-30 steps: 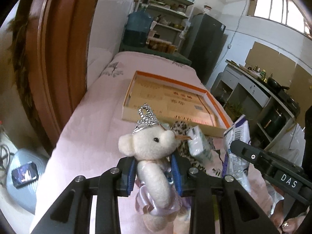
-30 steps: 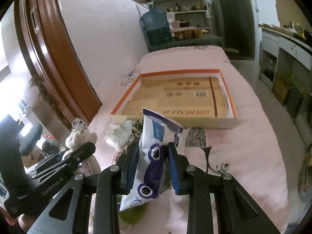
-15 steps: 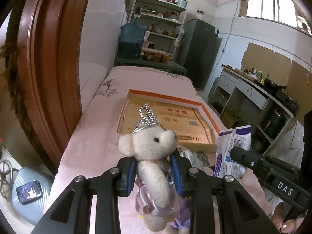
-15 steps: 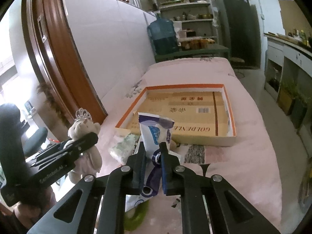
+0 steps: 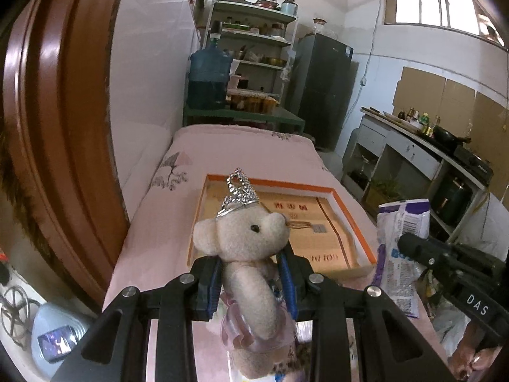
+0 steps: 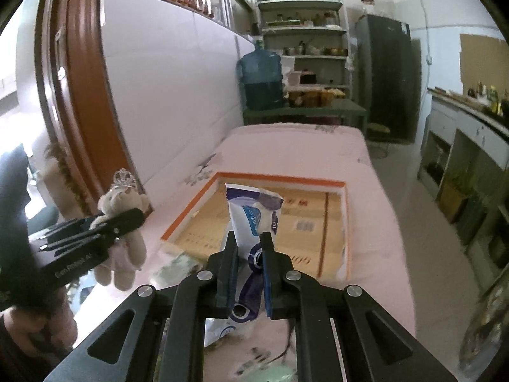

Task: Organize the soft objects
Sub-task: 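Carry the teddy bear and printed bag over the GOLDEN LEAF tray with both tools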

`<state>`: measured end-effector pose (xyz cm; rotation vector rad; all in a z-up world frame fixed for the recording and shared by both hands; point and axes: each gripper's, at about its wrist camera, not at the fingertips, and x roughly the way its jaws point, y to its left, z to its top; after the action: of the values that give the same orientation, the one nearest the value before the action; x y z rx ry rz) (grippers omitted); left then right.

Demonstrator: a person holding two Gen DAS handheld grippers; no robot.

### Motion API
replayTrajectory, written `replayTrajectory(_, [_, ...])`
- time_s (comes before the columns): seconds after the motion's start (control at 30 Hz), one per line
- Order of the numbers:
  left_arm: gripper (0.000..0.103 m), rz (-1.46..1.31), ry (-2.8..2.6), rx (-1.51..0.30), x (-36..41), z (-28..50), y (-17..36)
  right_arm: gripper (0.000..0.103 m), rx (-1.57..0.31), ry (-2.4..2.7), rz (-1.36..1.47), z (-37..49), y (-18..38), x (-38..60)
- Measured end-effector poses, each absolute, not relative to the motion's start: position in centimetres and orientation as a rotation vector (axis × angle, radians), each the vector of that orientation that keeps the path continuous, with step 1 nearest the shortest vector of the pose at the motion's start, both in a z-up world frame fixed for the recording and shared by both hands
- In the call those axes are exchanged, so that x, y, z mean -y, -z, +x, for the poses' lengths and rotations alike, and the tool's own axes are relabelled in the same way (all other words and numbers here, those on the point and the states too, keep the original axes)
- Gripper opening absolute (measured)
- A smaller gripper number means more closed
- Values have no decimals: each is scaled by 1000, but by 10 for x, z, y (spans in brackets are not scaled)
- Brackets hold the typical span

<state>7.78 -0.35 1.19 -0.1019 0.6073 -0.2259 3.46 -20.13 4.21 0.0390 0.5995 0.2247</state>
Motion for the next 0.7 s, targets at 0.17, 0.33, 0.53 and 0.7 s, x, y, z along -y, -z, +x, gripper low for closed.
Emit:
replayTrajectory(0.17, [32,-88,213,-606,10,100,-15,13,-602,-212,32,55,-50,213])
replayTrajectory(0.33, [32,-85,207,-625,14,122,-14,13,-605,-200,13,81,-55,219])
replayTrajectory(0.53, [32,-88,183,-653,16,155,-11,13,-628,-198,5,117,-52,225])
replayTrajectory(0.7, [32,-98,161,-674,18,182,-3,13,-672,-226,68,149,-48,235])
